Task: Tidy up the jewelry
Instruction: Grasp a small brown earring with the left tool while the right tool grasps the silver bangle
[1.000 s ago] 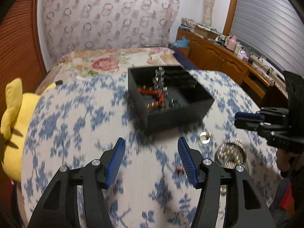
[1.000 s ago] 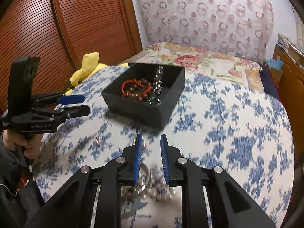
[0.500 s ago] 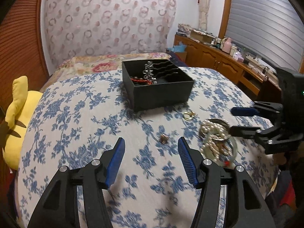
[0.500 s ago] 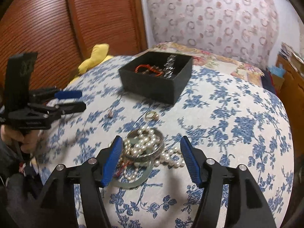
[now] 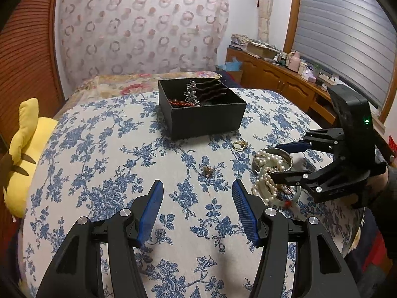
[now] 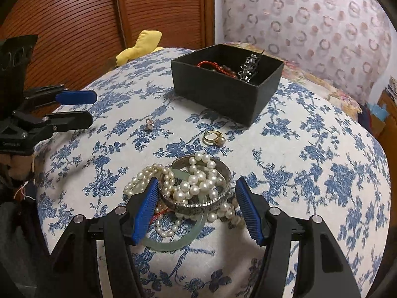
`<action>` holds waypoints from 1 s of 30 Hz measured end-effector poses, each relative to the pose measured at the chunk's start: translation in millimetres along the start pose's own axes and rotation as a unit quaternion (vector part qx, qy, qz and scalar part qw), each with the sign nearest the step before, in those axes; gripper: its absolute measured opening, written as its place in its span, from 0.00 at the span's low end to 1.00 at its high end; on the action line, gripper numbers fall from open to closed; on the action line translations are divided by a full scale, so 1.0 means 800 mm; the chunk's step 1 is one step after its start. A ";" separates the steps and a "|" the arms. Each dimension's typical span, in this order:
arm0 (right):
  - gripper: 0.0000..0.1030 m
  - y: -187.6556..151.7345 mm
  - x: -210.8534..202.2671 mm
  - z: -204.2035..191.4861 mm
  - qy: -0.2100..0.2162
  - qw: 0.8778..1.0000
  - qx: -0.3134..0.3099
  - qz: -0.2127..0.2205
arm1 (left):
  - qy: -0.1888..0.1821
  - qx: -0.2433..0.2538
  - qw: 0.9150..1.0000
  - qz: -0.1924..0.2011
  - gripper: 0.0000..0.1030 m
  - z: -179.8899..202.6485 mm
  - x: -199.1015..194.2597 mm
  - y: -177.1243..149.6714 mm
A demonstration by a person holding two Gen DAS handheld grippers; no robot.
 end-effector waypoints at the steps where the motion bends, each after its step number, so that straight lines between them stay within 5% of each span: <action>1: 0.63 0.001 0.001 0.000 0.001 1.000 0.000 0.000 | -0.001 0.000 1.000 0.000 0.54 -0.001 0.001 0.000; 11: 0.59 0.004 -0.022 0.004 -0.057 0.997 -0.037 0.028 | -0.006 -0.004 1.000 -0.012 0.54 -0.002 0.016 0.000; 20: 0.59 -0.010 -0.040 0.020 -0.124 0.988 -0.086 0.011 | -0.010 0.000 1.000 -0.013 0.54 0.003 0.021 0.003; 30: 0.59 -0.023 -0.063 0.019 -0.144 0.982 -0.121 -0.014 | -0.013 0.004 1.000 -0.009 0.54 0.009 0.021 0.005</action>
Point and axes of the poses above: each gripper's, at about its wrist camera, not at the fingertips, and x roughly the way its jaws point, z to its right, y to its top, the point moved 9 cm from there along x, roughly the way its jaws point, and after that the axes turned 4 degrees about -y, right-handed, at the moved point
